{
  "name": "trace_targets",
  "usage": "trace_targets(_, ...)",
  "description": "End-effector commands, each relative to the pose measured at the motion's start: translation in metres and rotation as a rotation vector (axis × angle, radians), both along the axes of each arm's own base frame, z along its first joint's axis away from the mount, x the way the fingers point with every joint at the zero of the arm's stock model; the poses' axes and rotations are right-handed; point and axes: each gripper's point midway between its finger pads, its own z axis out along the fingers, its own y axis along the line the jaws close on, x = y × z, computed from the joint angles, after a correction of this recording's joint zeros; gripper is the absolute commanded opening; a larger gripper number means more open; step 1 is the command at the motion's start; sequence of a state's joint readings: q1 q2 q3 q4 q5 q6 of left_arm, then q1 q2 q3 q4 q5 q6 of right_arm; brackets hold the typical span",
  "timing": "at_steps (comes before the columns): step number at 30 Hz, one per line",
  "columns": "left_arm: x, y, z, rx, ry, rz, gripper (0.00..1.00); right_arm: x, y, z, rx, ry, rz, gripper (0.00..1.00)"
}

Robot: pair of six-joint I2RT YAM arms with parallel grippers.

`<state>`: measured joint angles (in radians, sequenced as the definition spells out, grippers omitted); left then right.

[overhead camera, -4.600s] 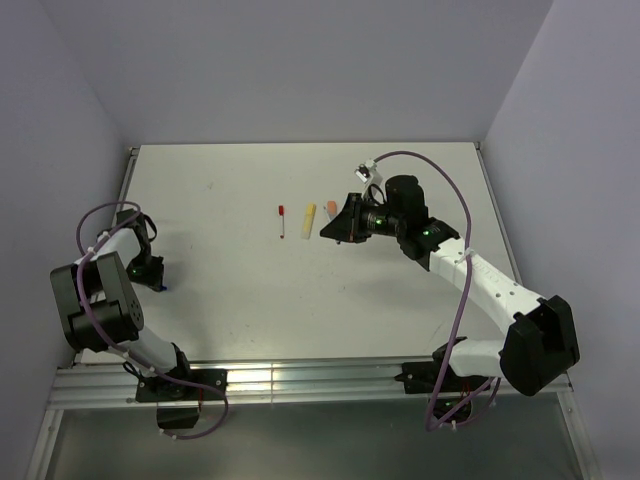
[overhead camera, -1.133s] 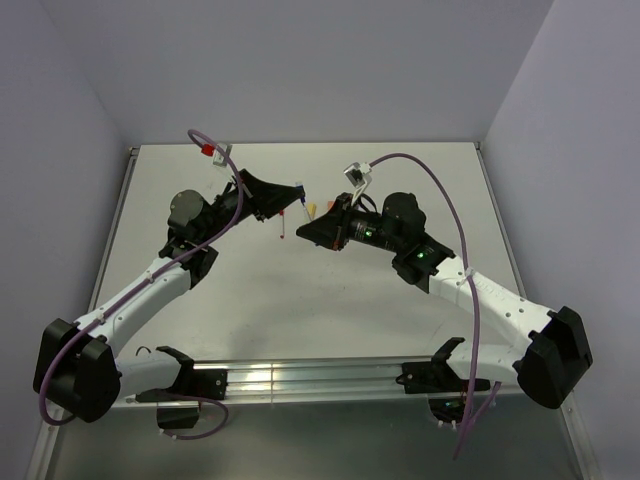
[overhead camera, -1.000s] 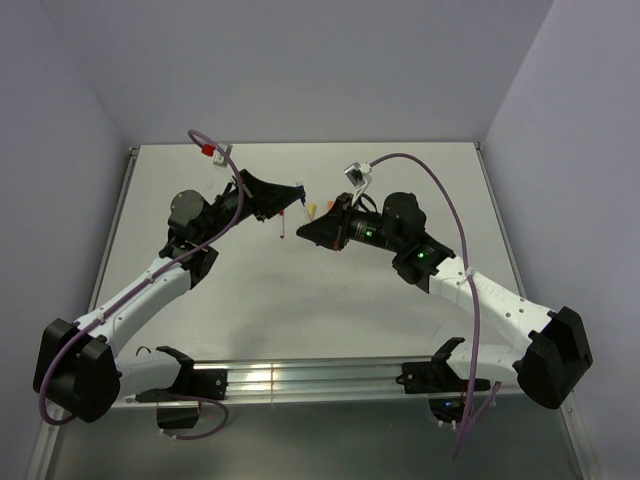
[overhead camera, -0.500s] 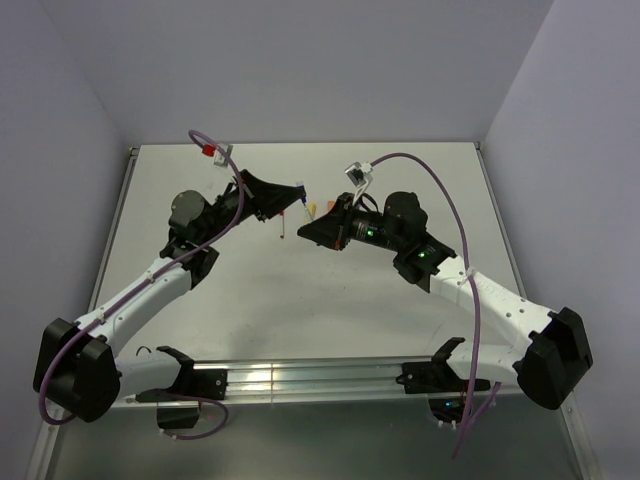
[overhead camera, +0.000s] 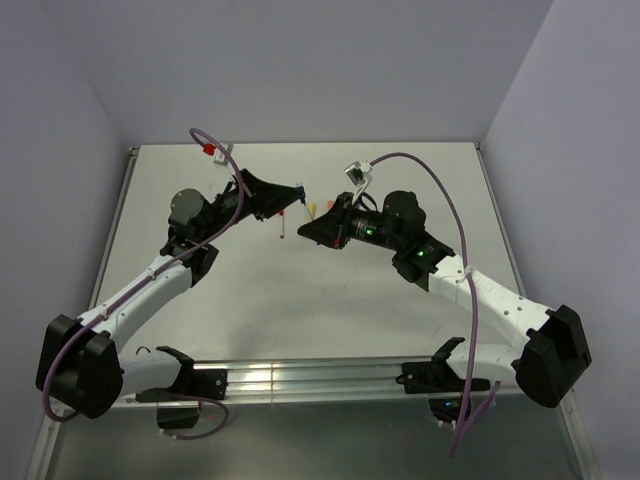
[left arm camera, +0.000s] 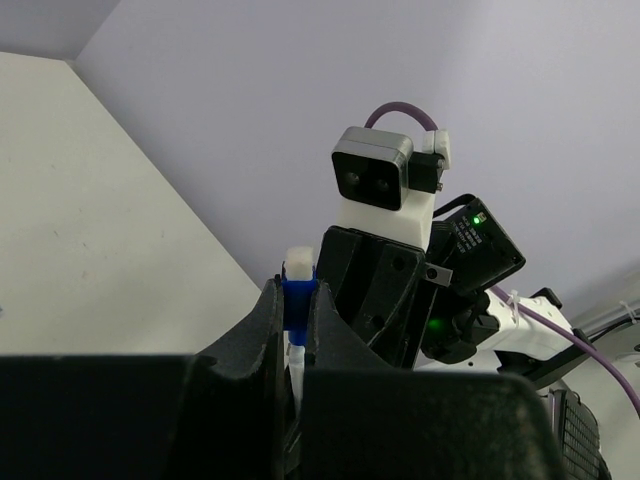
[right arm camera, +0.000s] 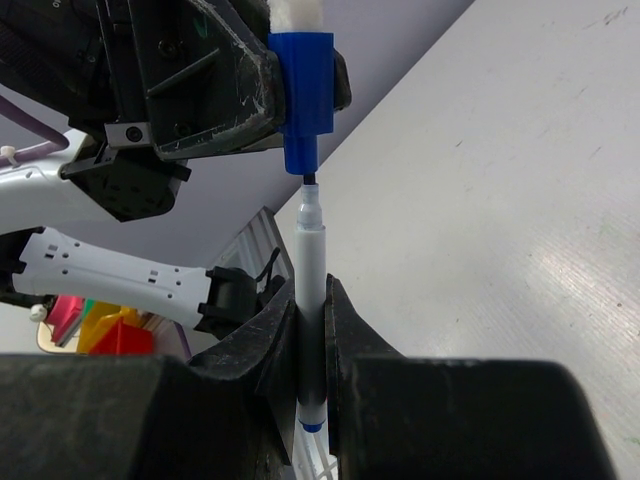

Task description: Insert the pens into the pen caps

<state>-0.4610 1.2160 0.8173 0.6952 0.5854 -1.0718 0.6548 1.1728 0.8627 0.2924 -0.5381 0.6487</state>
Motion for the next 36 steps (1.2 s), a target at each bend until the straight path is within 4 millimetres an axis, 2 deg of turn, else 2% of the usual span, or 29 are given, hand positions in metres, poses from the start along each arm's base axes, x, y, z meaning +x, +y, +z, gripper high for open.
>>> trace_targets(1, -0.007, 0.001, 0.02, -0.037, -0.071, -0.03, 0.0, 0.006, 0.001, 0.012, 0.02, -0.046, -0.013, 0.0)
trace_targets(25, -0.004, -0.008, 0.002, -0.009, -0.027, -0.053, 0.0, 0.005, -0.009, 0.02, 0.022, -0.087, -0.06, 0.0)
trace_targets(31, -0.025, -0.014, 0.008, -0.032, -0.041, -0.108, 0.0, 0.008, -0.016, 0.023, 0.028, -0.11, -0.107, 0.0)
trace_targets(36, -0.058, -0.026, 0.024, -0.027, -0.108, -0.163, 0.0, 0.005, -0.023, 0.03, 0.057, -0.146, -0.131, 0.0)
